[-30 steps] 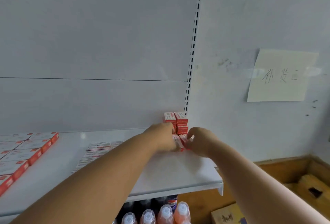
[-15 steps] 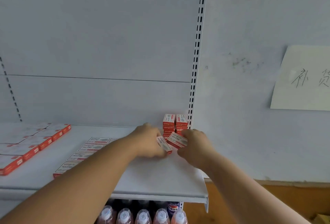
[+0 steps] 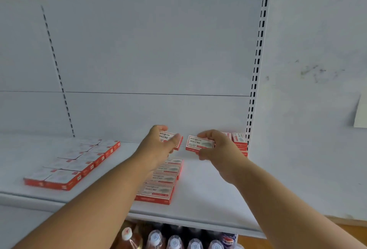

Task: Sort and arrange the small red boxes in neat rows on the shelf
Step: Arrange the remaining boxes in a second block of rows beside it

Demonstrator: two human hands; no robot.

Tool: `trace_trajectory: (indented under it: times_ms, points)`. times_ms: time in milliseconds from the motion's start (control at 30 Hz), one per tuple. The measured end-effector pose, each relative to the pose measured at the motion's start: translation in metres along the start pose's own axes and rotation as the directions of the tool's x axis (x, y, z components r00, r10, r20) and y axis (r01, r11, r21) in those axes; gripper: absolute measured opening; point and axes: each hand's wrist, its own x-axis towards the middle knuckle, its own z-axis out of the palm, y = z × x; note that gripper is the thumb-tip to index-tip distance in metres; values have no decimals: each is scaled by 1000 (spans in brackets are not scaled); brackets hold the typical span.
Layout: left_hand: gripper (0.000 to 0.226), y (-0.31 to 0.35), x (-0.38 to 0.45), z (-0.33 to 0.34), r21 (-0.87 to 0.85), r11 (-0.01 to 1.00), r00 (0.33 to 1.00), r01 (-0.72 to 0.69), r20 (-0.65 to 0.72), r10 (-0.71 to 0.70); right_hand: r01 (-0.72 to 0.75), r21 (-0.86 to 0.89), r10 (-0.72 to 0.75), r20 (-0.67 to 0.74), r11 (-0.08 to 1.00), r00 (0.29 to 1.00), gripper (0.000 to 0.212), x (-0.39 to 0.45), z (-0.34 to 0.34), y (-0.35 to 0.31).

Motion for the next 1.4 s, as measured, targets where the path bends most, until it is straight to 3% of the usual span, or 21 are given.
trace_trajectory:
  times_ms: [67, 233, 367, 567, 700, 867, 1000, 1200, 1400]
  points:
    - [34, -10, 11, -12, -81, 994, 997, 67, 30, -65, 9, -10, -9, -5, 1000, 1000, 41, 4, 20, -8]
    - [27, -39, 42, -45, -182, 976, 987, 116, 131, -92, -13, -93, 10, -29, 996, 1000, 31, 17, 61, -21]
    - [17, -53, 66, -64, -26, 997, 996, 77, 55, -76, -122, -165, 99, -144, 979, 985, 25, 36, 75, -16]
    - [10, -74, 92, -51, 131, 987, 984, 95, 140, -114, -280, -397, 177, -278, 874, 944, 31, 55, 90, 4]
    - [16, -81, 108, -42, 291, 956, 981, 25, 179, -80, -309, -499, 203, -255, 810, 945, 27, 59, 95, 4]
    - [30, -87, 118, -34, 543, 830, 968, -125, 249, -17, -286, -579, 213, -193, 764, 958, 29, 61, 103, 0]
    - [24, -92, 125, -32, 579, 803, 966, -140, 257, -17, -288, -747, 203, -207, 600, 957, 28, 62, 99, -4]
    - [21, -98, 128, -31, 576, 801, 963, -165, 268, 6, -303, -693, 225, -204, 654, 953, 33, 64, 97, -1]
    - [20, -95, 128, -33, 653, 732, 960, -195, 279, 6, -292, -659, 181, -234, 693, 955, 29, 59, 97, 3]
